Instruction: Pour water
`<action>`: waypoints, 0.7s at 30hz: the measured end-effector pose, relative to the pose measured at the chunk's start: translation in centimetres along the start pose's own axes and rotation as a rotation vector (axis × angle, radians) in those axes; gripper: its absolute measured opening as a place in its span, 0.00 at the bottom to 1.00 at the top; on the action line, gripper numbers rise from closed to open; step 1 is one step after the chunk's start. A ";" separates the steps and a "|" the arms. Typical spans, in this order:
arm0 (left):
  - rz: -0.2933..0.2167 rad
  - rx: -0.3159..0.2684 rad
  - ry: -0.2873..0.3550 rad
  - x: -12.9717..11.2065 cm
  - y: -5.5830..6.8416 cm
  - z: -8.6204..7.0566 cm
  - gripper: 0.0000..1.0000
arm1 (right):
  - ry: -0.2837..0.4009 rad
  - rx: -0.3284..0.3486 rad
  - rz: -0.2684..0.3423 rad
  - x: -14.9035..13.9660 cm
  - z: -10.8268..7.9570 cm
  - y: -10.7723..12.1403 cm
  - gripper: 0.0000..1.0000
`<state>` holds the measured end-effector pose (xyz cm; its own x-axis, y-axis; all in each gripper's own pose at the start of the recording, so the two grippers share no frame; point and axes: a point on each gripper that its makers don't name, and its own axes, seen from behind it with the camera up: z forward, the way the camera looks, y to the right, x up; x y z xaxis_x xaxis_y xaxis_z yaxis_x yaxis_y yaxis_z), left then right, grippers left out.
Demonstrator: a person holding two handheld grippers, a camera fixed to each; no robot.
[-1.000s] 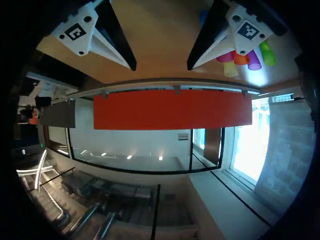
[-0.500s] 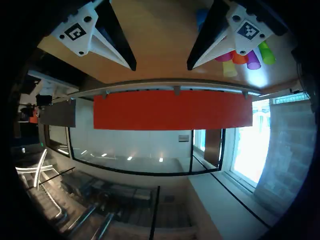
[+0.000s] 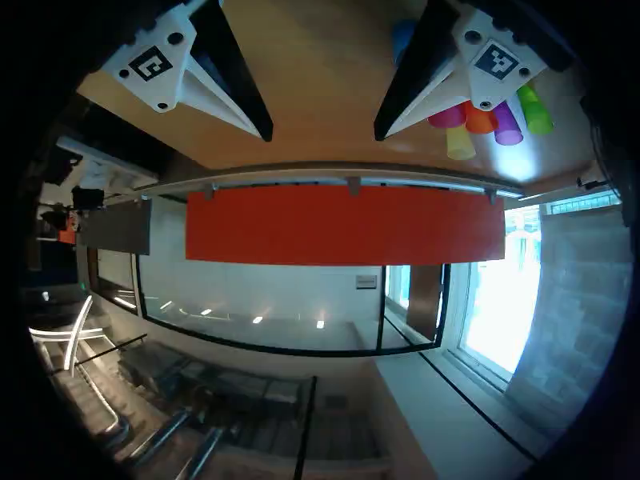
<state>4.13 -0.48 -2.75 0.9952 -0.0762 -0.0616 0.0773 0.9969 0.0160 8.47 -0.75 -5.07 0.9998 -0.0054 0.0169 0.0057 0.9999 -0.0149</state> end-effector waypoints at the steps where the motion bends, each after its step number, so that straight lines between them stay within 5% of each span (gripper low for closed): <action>1: -0.001 -0.002 0.002 0.0 0.1 0.1 0.91 | 0.000 0.000 0.001 0.0 0.0 0.0 0.98; 21: 0.040 -0.023 0.016 -1.6 -0.1 1.8 0.91 | 0.001 -0.011 0.000 0.4 -0.4 0.5 0.98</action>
<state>2.66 -0.52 -0.84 0.9963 -0.0366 -0.0776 0.0363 0.9993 -0.0047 8.91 -0.27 -5.44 0.9999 -0.0053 0.0160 0.0057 0.9997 -0.0257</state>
